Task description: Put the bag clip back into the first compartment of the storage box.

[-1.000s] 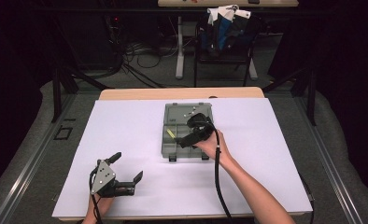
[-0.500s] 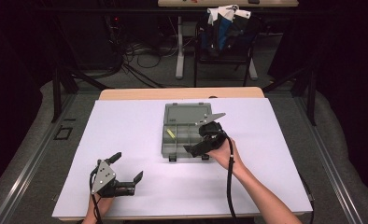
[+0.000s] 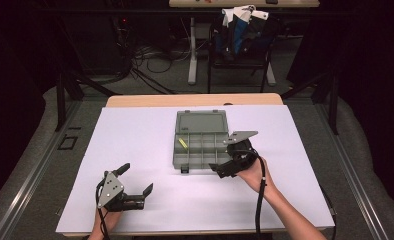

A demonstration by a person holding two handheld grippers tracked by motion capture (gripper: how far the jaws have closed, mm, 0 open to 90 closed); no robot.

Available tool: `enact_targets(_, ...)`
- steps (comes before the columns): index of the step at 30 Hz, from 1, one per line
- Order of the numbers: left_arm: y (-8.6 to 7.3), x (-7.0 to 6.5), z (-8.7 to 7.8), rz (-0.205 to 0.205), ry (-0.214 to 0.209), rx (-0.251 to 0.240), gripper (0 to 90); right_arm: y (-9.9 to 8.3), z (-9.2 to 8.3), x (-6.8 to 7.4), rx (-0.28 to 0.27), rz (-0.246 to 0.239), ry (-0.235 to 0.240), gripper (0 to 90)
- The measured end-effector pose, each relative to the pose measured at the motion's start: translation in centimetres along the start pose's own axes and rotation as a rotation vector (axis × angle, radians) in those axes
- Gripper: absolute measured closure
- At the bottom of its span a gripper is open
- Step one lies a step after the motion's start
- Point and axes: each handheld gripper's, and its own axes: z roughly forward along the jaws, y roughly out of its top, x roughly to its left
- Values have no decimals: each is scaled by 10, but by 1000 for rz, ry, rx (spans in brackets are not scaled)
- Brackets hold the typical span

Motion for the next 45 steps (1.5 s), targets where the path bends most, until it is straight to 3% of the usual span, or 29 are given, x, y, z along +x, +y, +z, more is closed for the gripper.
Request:
enact_targets(17,0,0,0,2,0,2,0,-46,-37,-4,-30,24,-69,0)
enact_targets(29,0,1,1,3,2,4,0,-81,-56,-7,-87,32,-114,0)
enact_targets(33,0,1,1,2,3,4,0,-94,-59,-6,-77,34,-120,0)
enact_targets(41,-1,1,1,0,1,5,0,-118,-64,-1,-127,25,-145,0)
enact_targets(45,0,1,0,4,1,8,0,-130,-68,3,-169,12,-181,0)
